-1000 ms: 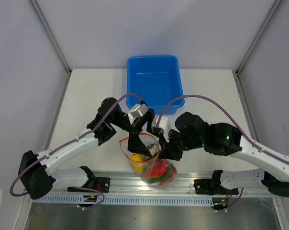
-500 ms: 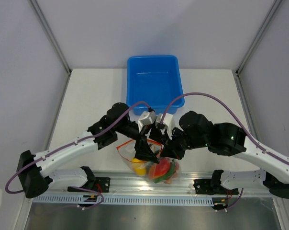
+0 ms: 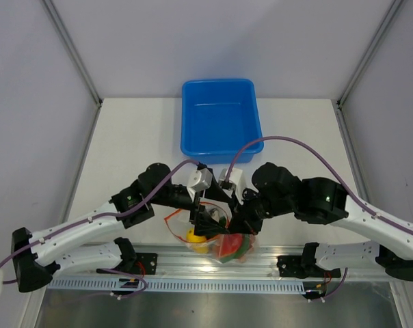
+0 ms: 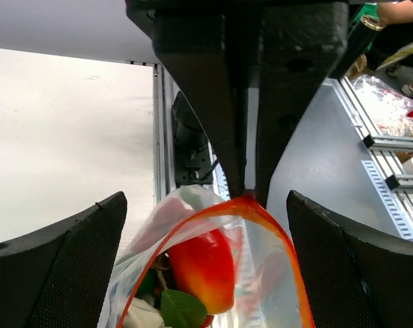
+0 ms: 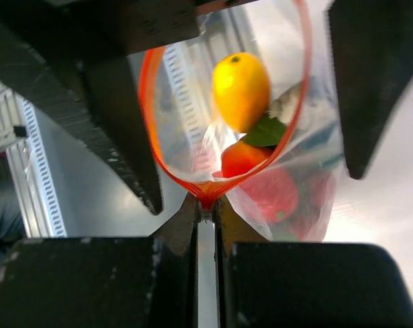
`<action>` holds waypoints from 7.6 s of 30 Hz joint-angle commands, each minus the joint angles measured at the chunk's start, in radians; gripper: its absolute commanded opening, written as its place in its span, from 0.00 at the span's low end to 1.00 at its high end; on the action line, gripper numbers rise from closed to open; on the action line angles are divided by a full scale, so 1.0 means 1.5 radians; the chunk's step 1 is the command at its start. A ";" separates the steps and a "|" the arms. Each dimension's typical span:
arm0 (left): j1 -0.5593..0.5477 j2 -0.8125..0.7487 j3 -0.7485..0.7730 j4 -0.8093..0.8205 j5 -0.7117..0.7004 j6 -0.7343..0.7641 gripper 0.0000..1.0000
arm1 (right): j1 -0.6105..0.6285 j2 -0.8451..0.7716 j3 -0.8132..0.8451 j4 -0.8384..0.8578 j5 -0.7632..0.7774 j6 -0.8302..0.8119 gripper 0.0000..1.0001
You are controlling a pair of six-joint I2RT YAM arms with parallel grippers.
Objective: Place the food in the zip-top bag and seal the zipper
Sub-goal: Adjust the zipper food storage bag at the center of the board, then zip the zipper food storage bag at the center of the board.
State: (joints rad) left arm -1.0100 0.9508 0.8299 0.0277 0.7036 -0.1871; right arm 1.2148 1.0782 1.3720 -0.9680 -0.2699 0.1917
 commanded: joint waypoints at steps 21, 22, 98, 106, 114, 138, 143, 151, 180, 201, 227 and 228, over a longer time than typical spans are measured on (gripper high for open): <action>-0.022 0.051 0.038 -0.092 0.085 0.102 0.92 | 0.028 -0.042 -0.012 0.018 0.031 0.033 0.00; -0.022 0.050 0.029 -0.091 0.078 0.099 0.89 | 0.028 -0.045 -0.013 0.017 0.031 0.036 0.00; -0.057 -0.024 0.042 -0.281 -0.080 -0.099 0.00 | 0.086 -0.018 0.021 -0.027 0.120 -0.059 0.00; -0.057 -0.032 0.028 -0.300 -0.121 -0.117 0.01 | 0.079 -0.007 0.032 -0.035 0.145 -0.064 0.37; -0.057 -0.063 0.038 -0.310 -0.209 -0.241 0.01 | 0.073 -0.142 -0.108 0.093 0.233 0.086 0.58; -0.057 -0.048 0.083 -0.317 -0.178 -0.242 0.01 | 0.120 -0.214 -0.352 0.375 0.303 0.095 0.57; -0.057 -0.045 0.086 -0.314 -0.172 -0.241 0.01 | 0.123 -0.242 -0.398 0.402 0.314 0.109 0.50; -0.057 -0.041 0.080 -0.312 -0.163 -0.241 0.01 | 0.123 -0.304 -0.456 0.456 0.327 0.128 0.00; -0.064 0.005 0.076 -0.269 -0.126 -0.105 0.63 | 0.119 -0.279 -0.408 0.454 0.199 0.125 0.00; -0.117 0.004 0.054 -0.274 -0.234 -0.099 0.37 | 0.094 -0.265 -0.391 0.457 0.166 0.168 0.00; -0.117 0.009 0.062 -0.264 -0.159 -0.129 0.00 | 0.089 -0.256 -0.399 0.502 0.159 0.114 0.00; -0.117 0.009 0.063 -0.265 -0.160 -0.128 0.01 | 0.090 -0.257 -0.400 0.503 0.158 0.112 0.00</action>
State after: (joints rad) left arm -1.1790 0.9791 0.8936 -0.4080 0.4377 -0.3668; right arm 1.3533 0.6971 0.7341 -0.2905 -0.0357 0.3794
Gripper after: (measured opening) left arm 0.006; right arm 0.010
